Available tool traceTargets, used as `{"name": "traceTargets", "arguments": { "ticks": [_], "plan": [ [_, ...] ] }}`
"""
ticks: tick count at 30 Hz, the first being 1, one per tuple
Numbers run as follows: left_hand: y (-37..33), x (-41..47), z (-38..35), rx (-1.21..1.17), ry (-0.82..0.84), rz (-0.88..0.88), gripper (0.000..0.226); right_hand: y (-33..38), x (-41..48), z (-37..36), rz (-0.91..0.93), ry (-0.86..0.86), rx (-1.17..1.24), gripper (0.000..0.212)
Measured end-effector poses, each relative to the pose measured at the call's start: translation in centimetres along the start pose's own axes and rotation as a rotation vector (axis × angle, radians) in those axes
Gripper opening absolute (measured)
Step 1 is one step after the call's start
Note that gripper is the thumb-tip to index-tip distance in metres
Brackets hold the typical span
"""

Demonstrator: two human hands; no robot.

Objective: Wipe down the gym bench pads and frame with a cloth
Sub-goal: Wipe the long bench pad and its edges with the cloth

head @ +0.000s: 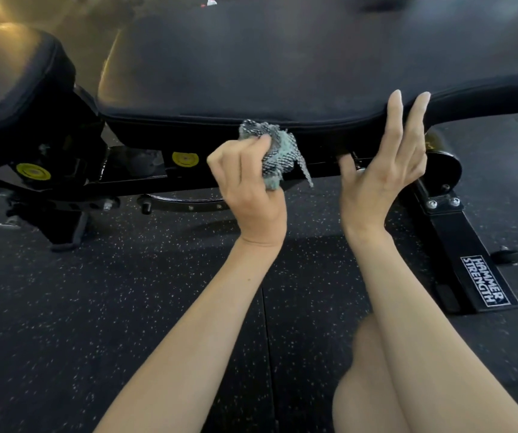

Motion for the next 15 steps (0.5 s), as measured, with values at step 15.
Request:
{"name": "traceTargets", "arguments": {
  "ticks": [15],
  "plan": [
    [1.2, 1.1, 0.2, -0.158, 0.129, -0.173, 0.015, -0.5, 0.1, -0.2, -0.01, 0.014, 0.002, 0.084]
  ]
}}
Point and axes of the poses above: each hand's wrist, its own x-axis towards the middle knuckle, its own z-axis out of the back of the hand, y = z × x, the point moved 1 cm from there along x, towards the middle knuckle, and after that the axes turned 12 degrees about -y, right-handed, at the moved point
